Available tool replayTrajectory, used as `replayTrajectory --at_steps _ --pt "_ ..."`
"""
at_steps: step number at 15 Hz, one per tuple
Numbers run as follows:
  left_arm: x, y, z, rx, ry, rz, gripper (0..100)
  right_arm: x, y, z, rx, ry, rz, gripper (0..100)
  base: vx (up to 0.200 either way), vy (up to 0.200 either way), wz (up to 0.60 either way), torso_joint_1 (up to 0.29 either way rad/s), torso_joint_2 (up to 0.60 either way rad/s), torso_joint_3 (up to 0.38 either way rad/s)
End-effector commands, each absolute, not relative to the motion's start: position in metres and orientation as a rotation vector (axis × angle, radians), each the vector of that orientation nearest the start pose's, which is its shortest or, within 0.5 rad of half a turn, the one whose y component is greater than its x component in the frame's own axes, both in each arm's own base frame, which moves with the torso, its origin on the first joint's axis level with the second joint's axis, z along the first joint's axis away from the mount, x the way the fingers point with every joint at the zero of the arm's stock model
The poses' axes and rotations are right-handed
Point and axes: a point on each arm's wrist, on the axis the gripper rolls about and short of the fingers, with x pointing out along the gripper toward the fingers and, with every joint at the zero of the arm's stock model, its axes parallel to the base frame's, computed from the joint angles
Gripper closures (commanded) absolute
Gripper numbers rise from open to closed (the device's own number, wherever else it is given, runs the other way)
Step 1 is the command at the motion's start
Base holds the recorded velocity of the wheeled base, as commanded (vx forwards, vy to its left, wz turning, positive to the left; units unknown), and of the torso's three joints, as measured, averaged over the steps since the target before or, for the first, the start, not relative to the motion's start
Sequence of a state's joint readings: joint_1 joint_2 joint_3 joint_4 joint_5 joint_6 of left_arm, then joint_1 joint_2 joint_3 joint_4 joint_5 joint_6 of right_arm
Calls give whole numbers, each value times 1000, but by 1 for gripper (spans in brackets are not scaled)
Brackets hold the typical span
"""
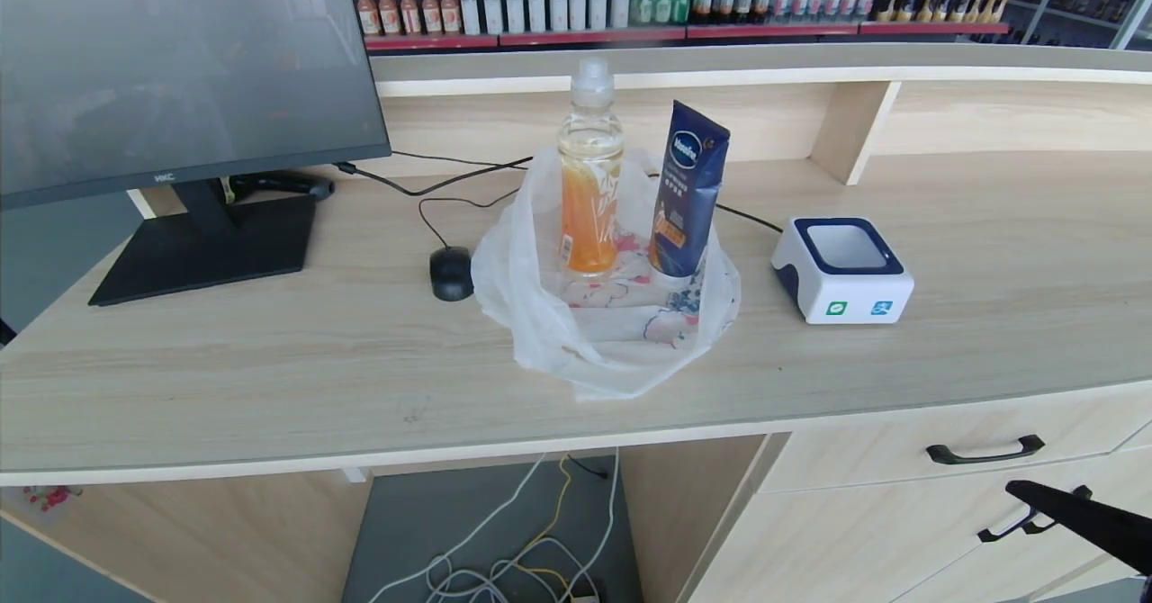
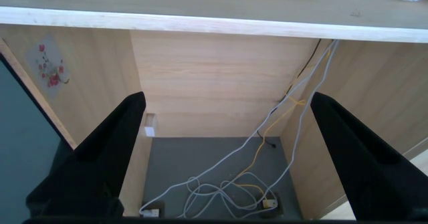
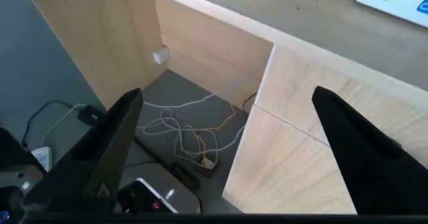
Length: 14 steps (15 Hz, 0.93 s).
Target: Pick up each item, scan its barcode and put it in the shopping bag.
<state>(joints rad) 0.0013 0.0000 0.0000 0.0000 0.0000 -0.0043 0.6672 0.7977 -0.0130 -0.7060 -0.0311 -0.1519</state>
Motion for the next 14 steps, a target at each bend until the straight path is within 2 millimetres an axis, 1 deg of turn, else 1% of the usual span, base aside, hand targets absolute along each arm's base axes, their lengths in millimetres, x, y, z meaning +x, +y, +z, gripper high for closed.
replayTrajectory --at_steps 1,2,4,5,7,8,9,11,14 --pt "-23 0 75 -5 0 2 0 -2 -2 85 -206 128 687 0 0 0 0 0 0 0" --pt "-23 0 75 -5 0 2 0 -7 -5 84 -195 155 685 0 0 0 0 0 0 0" --pt "-23 0 75 -5 0 2 0 -7 -5 84 -175 141 648 0 0 0 0 0 0 0" --pt "-23 0 75 -5 0 2 0 -7 -5 84 -168 149 563 0 0 0 0 0 0 0" --pt "-23 0 75 -5 0 2 0 -6 -2 85 -149 203 289 0 0 0 0 0 0 0" --pt "-23 0 75 -3 0 2 0 -6 -1 85 -145 208 229 0 0 0 0 0 0 0" --pt "-23 0 75 0 0 0 0 -9 -1 84 -131 183 97 0 0 0 0 0 0 0" --pt "-23 0 75 -3 0 2 0 -17 -1 83 -123 88 73 0 0 0 0 0 0 0" --pt "-23 0 75 -2 0 0 0 -17 -2 83 -97 73 42 0 0 0 0 0 0 0"
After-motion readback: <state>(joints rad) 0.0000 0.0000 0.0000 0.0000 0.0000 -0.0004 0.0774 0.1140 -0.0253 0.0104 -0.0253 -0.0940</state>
